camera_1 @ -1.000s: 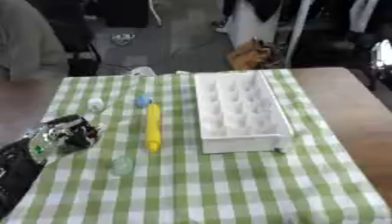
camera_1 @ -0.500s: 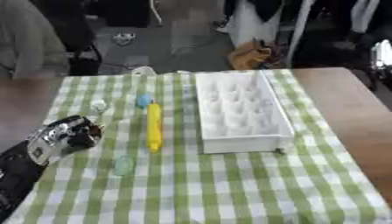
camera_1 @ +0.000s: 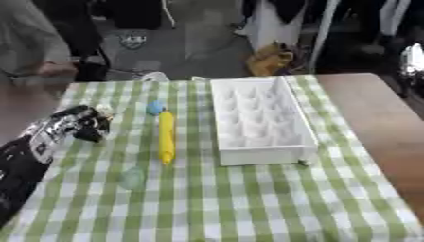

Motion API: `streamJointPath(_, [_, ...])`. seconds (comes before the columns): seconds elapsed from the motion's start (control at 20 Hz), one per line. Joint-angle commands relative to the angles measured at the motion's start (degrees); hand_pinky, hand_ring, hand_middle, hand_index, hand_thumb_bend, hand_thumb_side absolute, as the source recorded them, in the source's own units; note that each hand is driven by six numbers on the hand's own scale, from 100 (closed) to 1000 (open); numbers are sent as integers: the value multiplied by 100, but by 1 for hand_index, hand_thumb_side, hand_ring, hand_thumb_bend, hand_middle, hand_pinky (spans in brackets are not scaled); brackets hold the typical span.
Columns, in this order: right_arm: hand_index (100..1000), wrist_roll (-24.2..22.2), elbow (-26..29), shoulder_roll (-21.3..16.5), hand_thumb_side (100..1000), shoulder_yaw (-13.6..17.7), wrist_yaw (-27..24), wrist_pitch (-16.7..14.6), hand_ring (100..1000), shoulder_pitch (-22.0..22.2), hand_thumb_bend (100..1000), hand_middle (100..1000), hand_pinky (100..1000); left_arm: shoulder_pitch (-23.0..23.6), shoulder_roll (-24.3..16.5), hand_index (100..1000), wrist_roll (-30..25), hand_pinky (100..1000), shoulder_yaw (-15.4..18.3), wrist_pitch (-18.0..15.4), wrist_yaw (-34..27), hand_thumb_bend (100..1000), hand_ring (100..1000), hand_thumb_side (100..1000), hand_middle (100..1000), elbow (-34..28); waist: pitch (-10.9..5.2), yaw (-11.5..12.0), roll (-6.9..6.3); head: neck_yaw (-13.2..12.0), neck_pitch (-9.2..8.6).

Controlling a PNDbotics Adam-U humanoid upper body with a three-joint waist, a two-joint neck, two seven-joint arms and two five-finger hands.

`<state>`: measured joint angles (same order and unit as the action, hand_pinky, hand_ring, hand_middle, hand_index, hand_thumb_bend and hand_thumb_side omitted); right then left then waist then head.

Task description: Pick up objects on the table and place them in the box.

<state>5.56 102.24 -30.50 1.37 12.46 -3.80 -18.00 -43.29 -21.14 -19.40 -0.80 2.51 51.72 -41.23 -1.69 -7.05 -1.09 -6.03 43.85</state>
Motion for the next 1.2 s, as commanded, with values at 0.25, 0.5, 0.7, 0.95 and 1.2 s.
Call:
streamJointPath(0.25, [952, -20, 29, -61, 467, 30, -37, -19, 761, -117, 182, 778, 723, -314, 53, 189, -110, 545, -36, -89, -191, 100, 292, 259, 100, -175, -20, -33, 31, -27, 21])
streamJointPath(0.5, [953, -35, 25, -45, 467, 15, -45, -21, 761, -127, 182, 778, 723, -456, 289, 189, -158, 544, -132, -163, -201, 100, 291, 259, 100, -227, -24, -88, 30, -26, 20])
streamJointPath(0.7, [953, -44, 24, -38, 467, 8, -49, -24, 761, -134, 183, 778, 723, -548, 436, 190, -208, 544, -203, -217, -156, 100, 291, 259, 100, -242, -29, -120, 35, -22, 15])
streamJointPath(0.95, [953, -65, 21, -17, 467, -12, -52, -27, 761, -153, 184, 778, 723, -741, 770, 190, -274, 544, -320, -330, -16, 100, 291, 259, 100, -245, -36, -190, 50, -56, -16])
streamJointPath(1.2, [952, -78, 18, -1, 467, -21, -62, -33, 760, -164, 186, 778, 723, -812, 946, 188, -276, 541, -348, -402, -38, 100, 289, 260, 100, -270, -36, -247, 61, -75, -36])
